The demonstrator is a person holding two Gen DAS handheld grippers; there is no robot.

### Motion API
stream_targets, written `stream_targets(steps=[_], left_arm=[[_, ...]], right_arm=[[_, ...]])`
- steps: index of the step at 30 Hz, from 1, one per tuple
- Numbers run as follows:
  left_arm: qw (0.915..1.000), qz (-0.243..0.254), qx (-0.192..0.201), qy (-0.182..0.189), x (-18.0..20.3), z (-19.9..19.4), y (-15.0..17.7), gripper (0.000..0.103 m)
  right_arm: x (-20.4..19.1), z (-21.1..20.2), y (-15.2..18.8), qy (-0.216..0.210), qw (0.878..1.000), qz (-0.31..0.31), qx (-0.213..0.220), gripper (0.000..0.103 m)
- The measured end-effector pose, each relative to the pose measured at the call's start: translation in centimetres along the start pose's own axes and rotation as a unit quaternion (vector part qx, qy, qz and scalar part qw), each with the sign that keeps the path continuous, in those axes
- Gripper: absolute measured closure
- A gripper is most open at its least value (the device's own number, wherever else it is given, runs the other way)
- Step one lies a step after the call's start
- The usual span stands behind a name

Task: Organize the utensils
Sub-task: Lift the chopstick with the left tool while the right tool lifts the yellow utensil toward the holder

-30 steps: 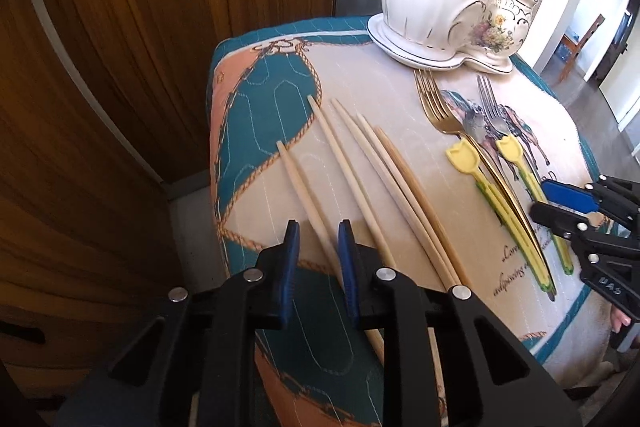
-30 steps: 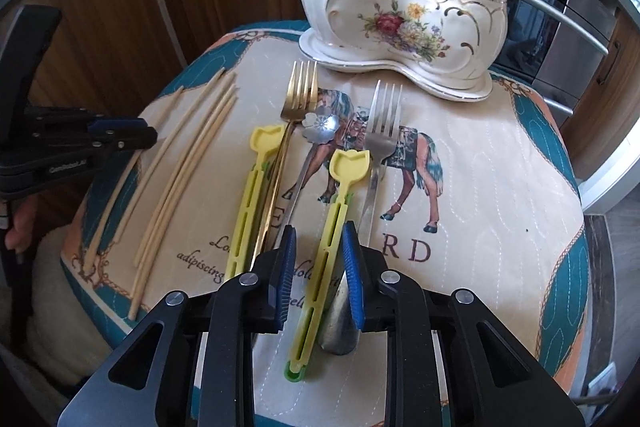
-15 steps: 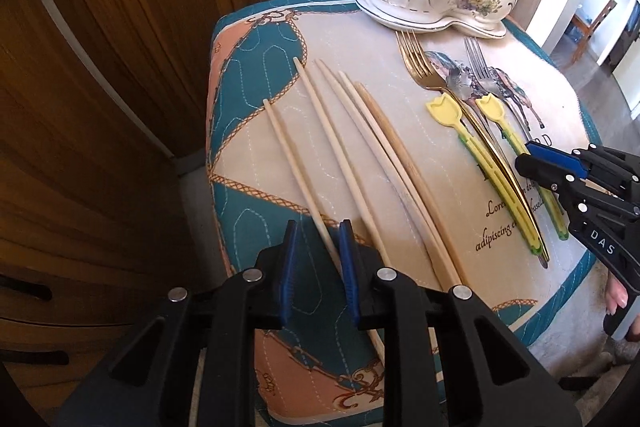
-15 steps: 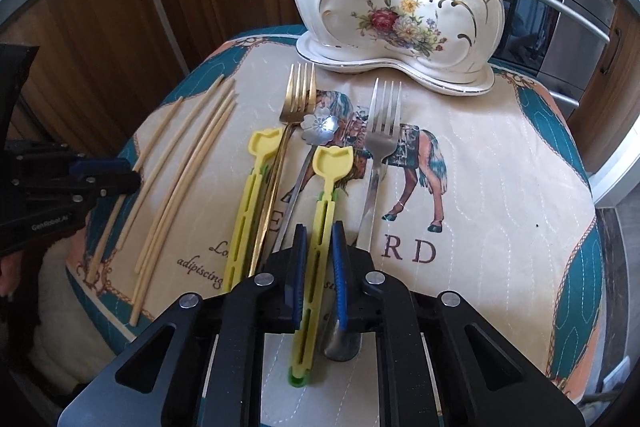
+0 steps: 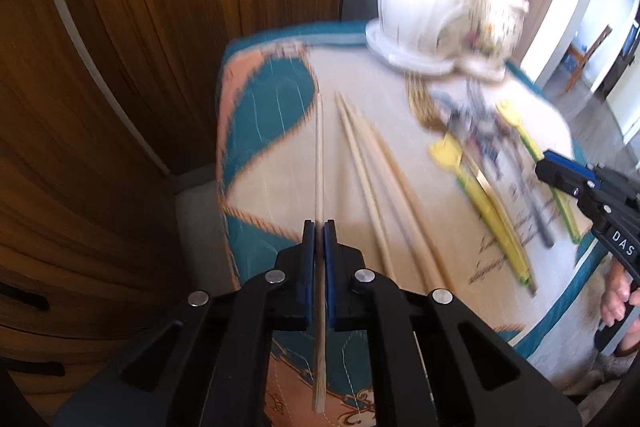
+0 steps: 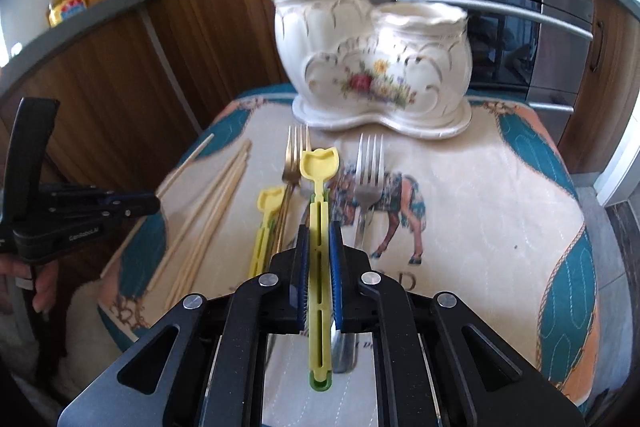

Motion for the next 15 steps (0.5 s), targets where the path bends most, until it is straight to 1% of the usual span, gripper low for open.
stream_targets(steps=[3, 6, 9, 10, 11, 15], left_arm=[[0.9980, -0.019, 0.052, 0.030, -0.3, -2.0, -1.8, 0.099], [0.9928, -0.024, 0.106, 0.050, 0.0, -4.0, -4.2, 0.099], [0.9866, -0.033, 0.140, 0.076, 0.5, -5.4, -6.6, 0.099], [0.9827, -0.037, 0.158, 0.090, 0.8, -6.0, -8.1, 0.099], [0.9799, -0.038, 0.170, 0.096, 1.1, -6.4, -9.2, 0.099], [0.9670, -0.036, 0.226, 0.112, 2.5, -8.2, -13.4, 0.099]], right_arm=[[0.2, -1.4, -1.4, -0.015, 0.999, 0.004, 0.036, 0.092], [0.2, -2.8, -3.2, -0.021, 0.997, -0.006, 0.071, 0.092], [0.4, -3.9, -5.5, -0.021, 0.994, -0.017, 0.108, 0.092], [0.7, -4.3, -6.6, -0.022, 0.992, -0.018, 0.124, 0.092], [1.0, -4.5, -7.4, -0.023, 0.991, -0.018, 0.134, 0.092], [2.9, -5.1, -11.2, -0.024, 0.983, 0.001, 0.180, 0.092]])
Point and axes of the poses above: each gripper's, at about its wrist camera, not at the fingertips, and z roughly the way its jaws point, x to its right, y to its underside, the point moved 4 cm from there along z, roughly the way its jaws point, and after that the axes turned 8 degrees about -y, right-handed, at the moved point
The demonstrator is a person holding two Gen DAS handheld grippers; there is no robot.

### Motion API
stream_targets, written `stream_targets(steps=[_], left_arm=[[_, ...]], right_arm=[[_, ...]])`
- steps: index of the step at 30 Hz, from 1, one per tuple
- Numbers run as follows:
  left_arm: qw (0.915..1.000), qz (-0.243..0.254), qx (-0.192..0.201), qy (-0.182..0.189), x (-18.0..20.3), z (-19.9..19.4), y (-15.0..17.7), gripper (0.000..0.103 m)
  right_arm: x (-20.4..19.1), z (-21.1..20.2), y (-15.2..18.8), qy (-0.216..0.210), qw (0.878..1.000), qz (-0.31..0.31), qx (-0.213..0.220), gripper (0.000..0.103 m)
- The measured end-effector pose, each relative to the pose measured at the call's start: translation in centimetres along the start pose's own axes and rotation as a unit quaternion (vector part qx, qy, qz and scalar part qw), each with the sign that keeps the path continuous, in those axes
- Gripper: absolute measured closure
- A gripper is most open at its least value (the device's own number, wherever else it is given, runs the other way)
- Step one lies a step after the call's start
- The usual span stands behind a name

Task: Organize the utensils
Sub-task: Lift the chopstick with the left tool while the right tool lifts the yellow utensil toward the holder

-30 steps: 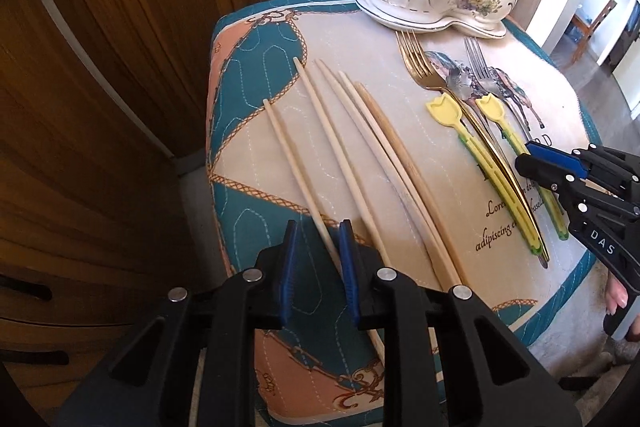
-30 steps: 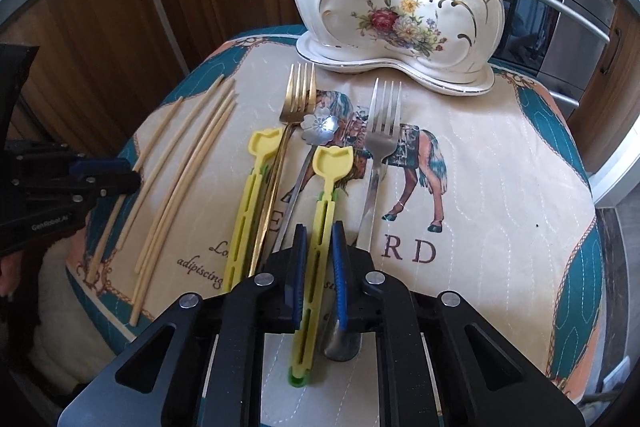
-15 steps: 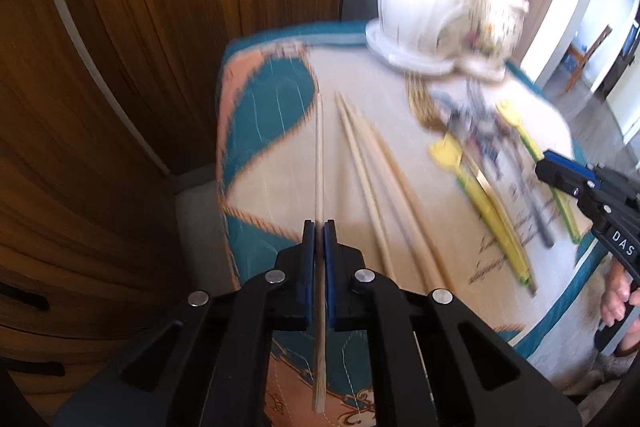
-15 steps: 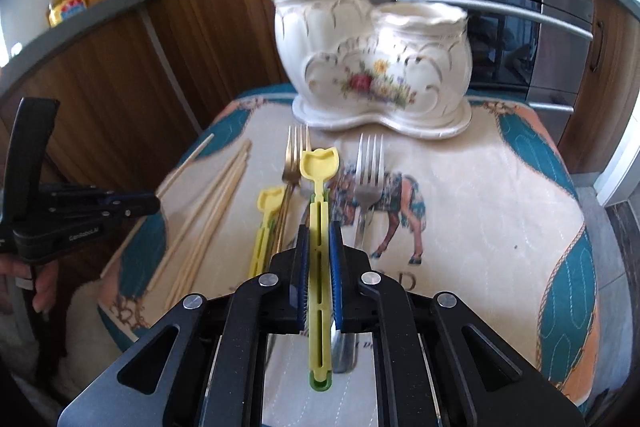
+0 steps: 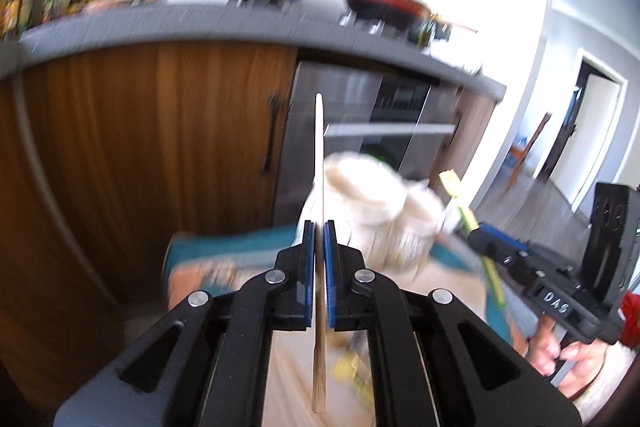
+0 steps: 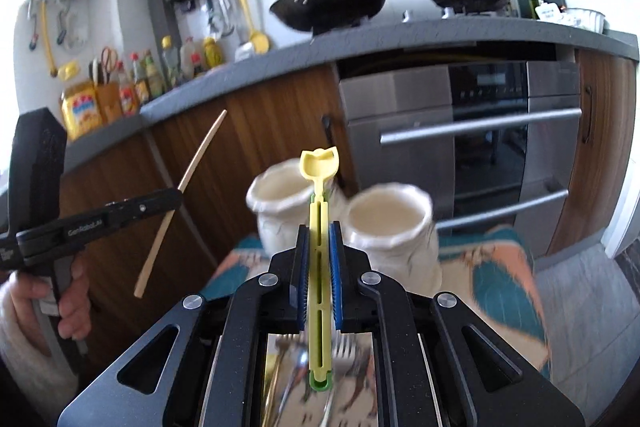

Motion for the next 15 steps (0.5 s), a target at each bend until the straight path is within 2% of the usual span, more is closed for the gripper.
stream_targets(steps=[6, 8, 15], left_arm=[[0.9980, -0.007, 0.048, 0.041, 2.5, 2.5, -5.5, 0.098], [0.9973, -0.011, 0.059, 0.042, 3.0, 3.1, -6.8, 0.098], [0.9974, 0.000, 0.064, 0.035, 4.4, 8.0, -7.7, 0.098]], right_arm=[[3.5, 2.5, -4.0, -0.006, 0.998, 0.043, 0.046, 0.092], [4.7, 3.6, -4.9, -0.009, 0.996, 0.059, 0.060, 0.092], [7.7, 6.8, -4.8, -0.033, 0.990, 0.117, 0.073, 0.092]])
Point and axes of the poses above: each gripper's, at about its wrist camera, not at the fingertips, and z roughly the way its jaws point, x to its right, y to its underside, the point moved 4 cm from there along z, roughly the way its jaws point, and after that the axes turned 8 degrees about -y, right-handed, at the moved point
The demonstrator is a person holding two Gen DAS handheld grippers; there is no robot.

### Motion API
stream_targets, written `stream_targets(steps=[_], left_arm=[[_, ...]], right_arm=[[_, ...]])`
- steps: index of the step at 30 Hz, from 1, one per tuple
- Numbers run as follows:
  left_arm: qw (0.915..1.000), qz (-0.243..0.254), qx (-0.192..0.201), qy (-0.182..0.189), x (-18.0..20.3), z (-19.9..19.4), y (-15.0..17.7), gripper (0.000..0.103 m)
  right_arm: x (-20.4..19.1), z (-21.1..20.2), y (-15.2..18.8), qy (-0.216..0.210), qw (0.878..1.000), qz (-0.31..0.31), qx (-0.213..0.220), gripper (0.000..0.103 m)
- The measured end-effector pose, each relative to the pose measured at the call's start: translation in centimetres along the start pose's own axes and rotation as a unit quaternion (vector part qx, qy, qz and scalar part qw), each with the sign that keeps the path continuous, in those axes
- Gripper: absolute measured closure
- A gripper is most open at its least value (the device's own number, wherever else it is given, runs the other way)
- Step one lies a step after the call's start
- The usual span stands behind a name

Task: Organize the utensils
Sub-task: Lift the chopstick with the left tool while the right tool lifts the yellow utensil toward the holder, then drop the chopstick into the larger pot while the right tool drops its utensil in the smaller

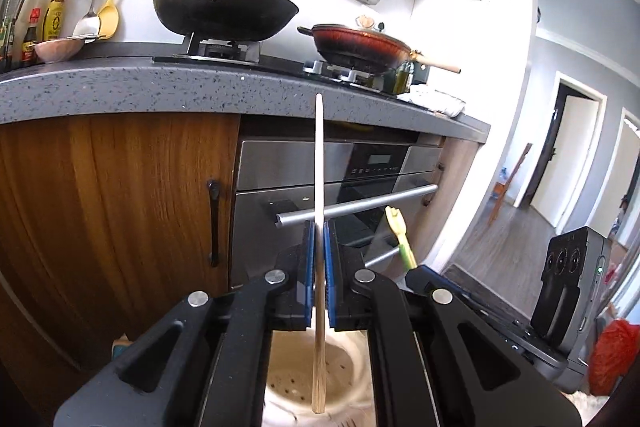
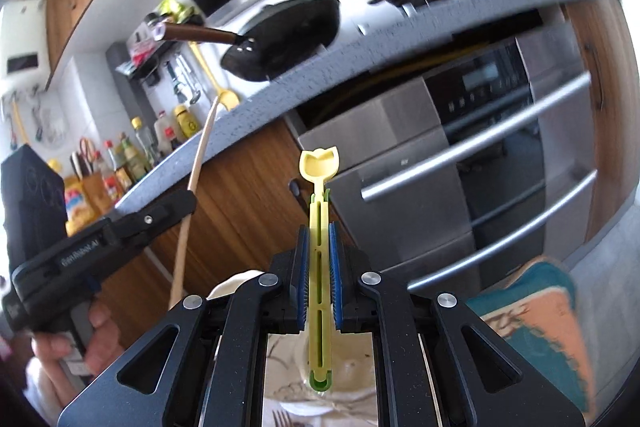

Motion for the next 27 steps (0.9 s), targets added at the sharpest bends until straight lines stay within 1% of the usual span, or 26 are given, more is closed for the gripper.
stream_targets(steps=[3, 7, 10, 13, 18, 23, 27], left_arm=[[1.0000, -0.007, -0.001, -0.006, -0.6, 1.1, 0.6, 0.098], [0.9999, -0.004, -0.002, -0.009, -1.2, 2.0, 1.3, 0.098], [0.9999, 0.001, -0.004, -0.013, -1.6, 2.0, 2.1, 0.098], [0.9999, 0.009, -0.007, -0.012, -1.8, 1.6, 2.8, 0.098], [0.9992, 0.033, 0.001, -0.021, -1.7, -0.4, 4.1, 0.098], [0.9985, 0.044, -0.007, -0.031, -1.9, -1.8, 5.2, 0.098], [0.9979, 0.053, -0.006, -0.038, -1.9, -2.5, 5.5, 0.098]], right_arm=[[1.0, 1.1, 0.8, 0.000, 1.000, 0.016, -0.002, 0.092], [1.8, 2.1, 1.8, 0.025, 1.000, -0.004, -0.008, 0.092], [1.9, 2.0, 2.5, 0.037, 0.999, -0.019, -0.011, 0.092], [1.3, 1.4, 3.0, 0.043, 0.998, -0.040, -0.014, 0.092], [0.5, 0.1, 3.7, 0.059, 0.996, -0.068, -0.022, 0.092], [0.4, -0.7, 4.8, 0.076, 0.994, -0.071, -0.041, 0.092], [0.3, -1.2, 4.9, 0.085, 0.993, -0.073, -0.041, 0.092]])
Point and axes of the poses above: each gripper's, at about its wrist camera, not at the fingertips, and z roughly the way its jaws point, x to its right, y to its underside, the point moved 4 cm from there along z, roughly the way its jaws point, and after that the axes turned 8 degrees about -y, right-handed, at the moved point
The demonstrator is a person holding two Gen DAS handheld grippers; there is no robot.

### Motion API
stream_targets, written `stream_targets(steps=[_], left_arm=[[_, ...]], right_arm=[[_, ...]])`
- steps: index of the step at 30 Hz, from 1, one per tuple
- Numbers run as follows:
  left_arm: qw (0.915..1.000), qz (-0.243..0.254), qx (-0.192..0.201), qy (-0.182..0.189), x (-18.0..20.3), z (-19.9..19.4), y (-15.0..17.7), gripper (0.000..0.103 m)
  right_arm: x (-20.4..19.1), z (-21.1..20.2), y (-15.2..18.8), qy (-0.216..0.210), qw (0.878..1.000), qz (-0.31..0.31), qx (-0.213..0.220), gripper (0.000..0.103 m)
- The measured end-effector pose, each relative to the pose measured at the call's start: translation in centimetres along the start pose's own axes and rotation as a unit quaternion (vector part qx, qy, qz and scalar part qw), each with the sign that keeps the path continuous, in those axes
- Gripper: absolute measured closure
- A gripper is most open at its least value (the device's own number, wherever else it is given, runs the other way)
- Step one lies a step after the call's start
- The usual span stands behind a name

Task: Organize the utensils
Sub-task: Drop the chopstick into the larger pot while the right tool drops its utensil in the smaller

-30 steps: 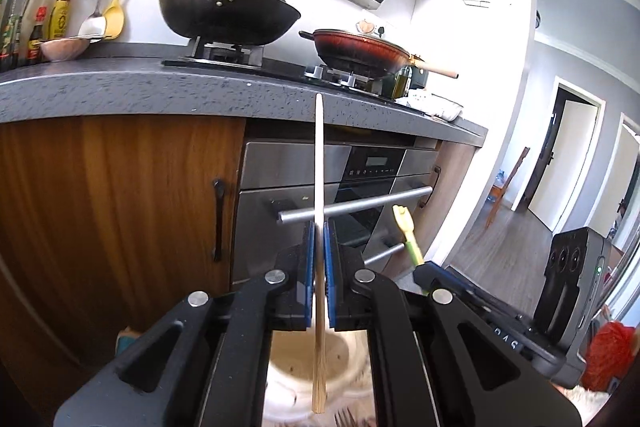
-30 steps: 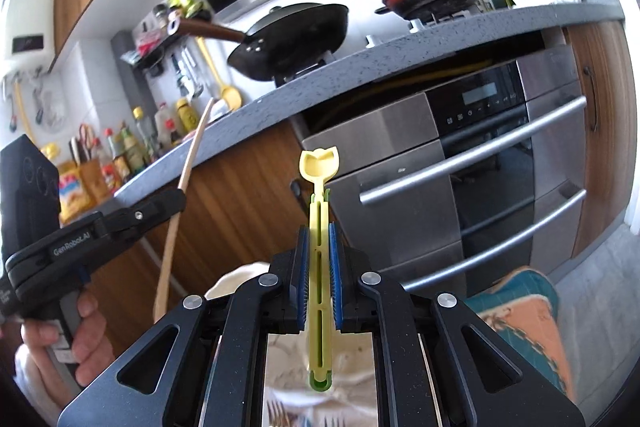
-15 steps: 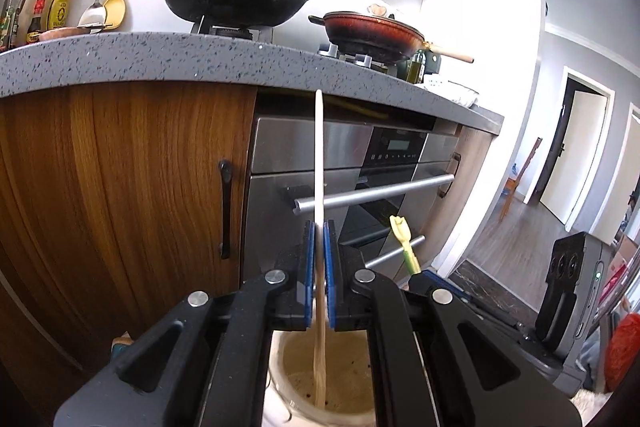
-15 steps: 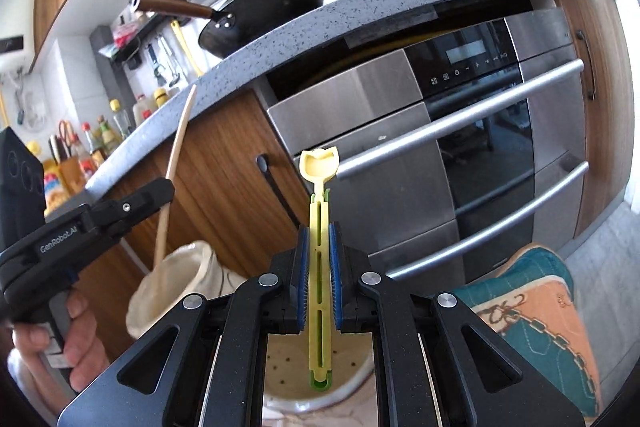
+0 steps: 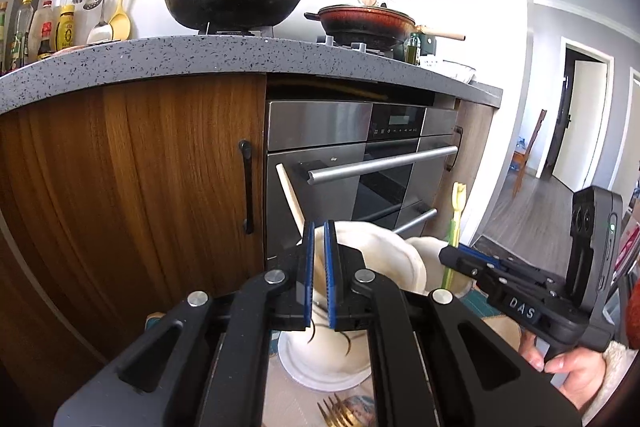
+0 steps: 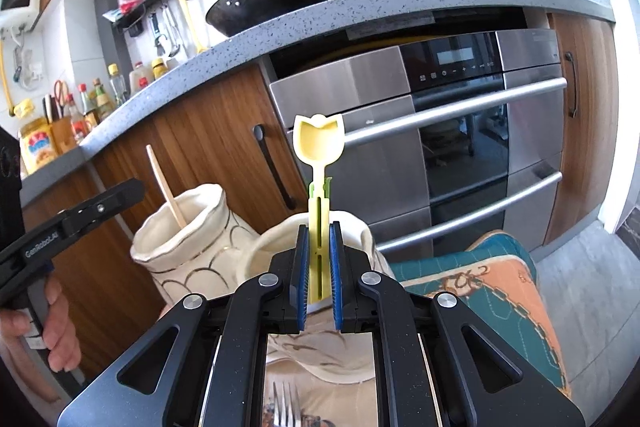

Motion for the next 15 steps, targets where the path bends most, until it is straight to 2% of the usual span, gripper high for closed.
stream_targets(steps=[5, 6, 11, 13, 15], left_arm=[[0.9999, 0.001, 0.003, -0.010, -0.6, -1.0, 0.0, 0.097], [0.9999, 0.001, 0.003, -0.012, -0.7, -1.1, 0.0, 0.096], [0.9998, -0.003, 0.001, -0.018, -1.3, -1.8, 0.0, 0.084], [0.9997, 0.000, 0.001, -0.022, -1.5, -2.2, 0.1, 0.082], [0.9996, 0.003, 0.001, -0.027, -1.7, -2.6, 0.3, 0.073]], right_arm=[[0.3, -0.4, -0.3, 0.018, 1.000, 0.000, 0.000, 0.092], [0.3, -0.4, -0.3, 0.019, 1.000, 0.000, 0.000, 0.088], [0.5, -1.1, -0.5, 0.025, 1.000, 0.006, 0.003, 0.086], [0.5, -1.6, -0.6, 0.027, 1.000, 0.010, 0.007, 0.082], [0.5, -2.3, -0.7, 0.027, 1.000, 0.013, 0.009, 0.072]])
Point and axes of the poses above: each gripper's, at about its wrist camera, not at the fingertips, and z roughly the way its jaws point, x to its right, y to its underside, the point moved 4 cm from there along z, roughly the way its jaws point, and after that the axes turned 8 degrees about -y, right-handed, at the moved point
